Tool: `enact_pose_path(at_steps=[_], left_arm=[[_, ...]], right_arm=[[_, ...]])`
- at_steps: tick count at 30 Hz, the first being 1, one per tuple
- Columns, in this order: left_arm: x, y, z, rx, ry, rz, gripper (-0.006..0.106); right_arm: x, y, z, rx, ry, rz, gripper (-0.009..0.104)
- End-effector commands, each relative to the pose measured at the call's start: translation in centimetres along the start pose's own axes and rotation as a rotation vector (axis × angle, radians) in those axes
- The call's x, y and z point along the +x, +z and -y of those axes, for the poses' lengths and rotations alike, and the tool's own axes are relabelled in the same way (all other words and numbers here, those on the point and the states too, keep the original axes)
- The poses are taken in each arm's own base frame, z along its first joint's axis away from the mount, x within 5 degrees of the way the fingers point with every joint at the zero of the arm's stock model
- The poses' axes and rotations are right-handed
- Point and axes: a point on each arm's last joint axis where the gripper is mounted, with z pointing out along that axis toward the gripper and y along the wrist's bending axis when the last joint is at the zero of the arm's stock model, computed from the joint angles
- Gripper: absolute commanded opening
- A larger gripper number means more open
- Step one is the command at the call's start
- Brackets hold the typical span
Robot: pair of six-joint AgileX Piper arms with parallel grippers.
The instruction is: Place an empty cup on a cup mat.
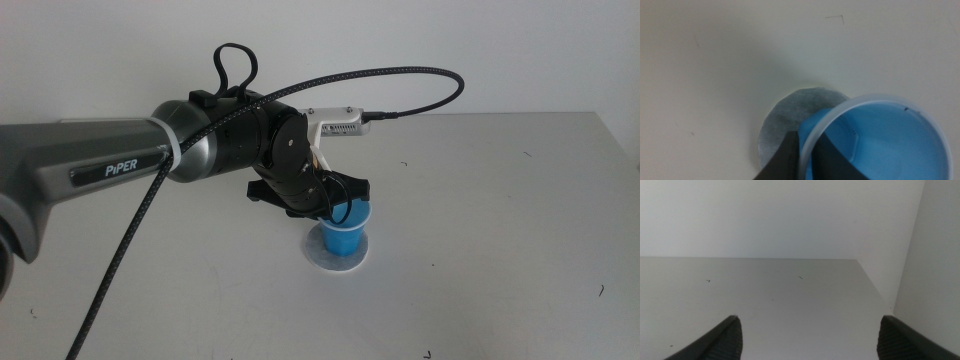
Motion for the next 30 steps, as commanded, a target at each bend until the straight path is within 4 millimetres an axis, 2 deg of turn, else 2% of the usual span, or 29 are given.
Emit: enact_pose_path(at_steps=[1,8,10,13,17,24,30], left_arm=[[-1.4,-2.6,1.0,0.054,-0.01,0.094,0.019],[-1.5,-2.9,1.0,0.056,0.003,0.101,0.068],[-1.6,-3.5,1.1,0.06,0.023,0.112,0.081],[-1.9,-5.2,1.2,0.07,0.057,0.142,0.095],[-2.2,-8.7,1.4,0.085,0.11,0.192,0.1],[-2.3,-17.5,1.2,0.085,0.282,0.362,0.1],[-1.5,-23.9,0.8,0.133,0.257,0.502,0.1]], right_arm=[[-1.2,-0.3,0.0,-0.002,-0.017,0.109,0.094],[-1.2,-0.3,0.0,-0.002,-0.017,0.109,0.094],[-1.2,-0.3,0.0,-0.002,-0.017,0.109,0.094],[-1.2,-0.3,0.0,-0.002,-0.017,0.109,0.094],[-1.2,-0.3,0.0,-0.002,-0.017,0.109,0.094],[-1.2,-0.3,0.0,-0.002,-0.017,0.109,0.094],[-1.2,-0.3,0.0,-0.002,-0.017,0.109,0.094]])
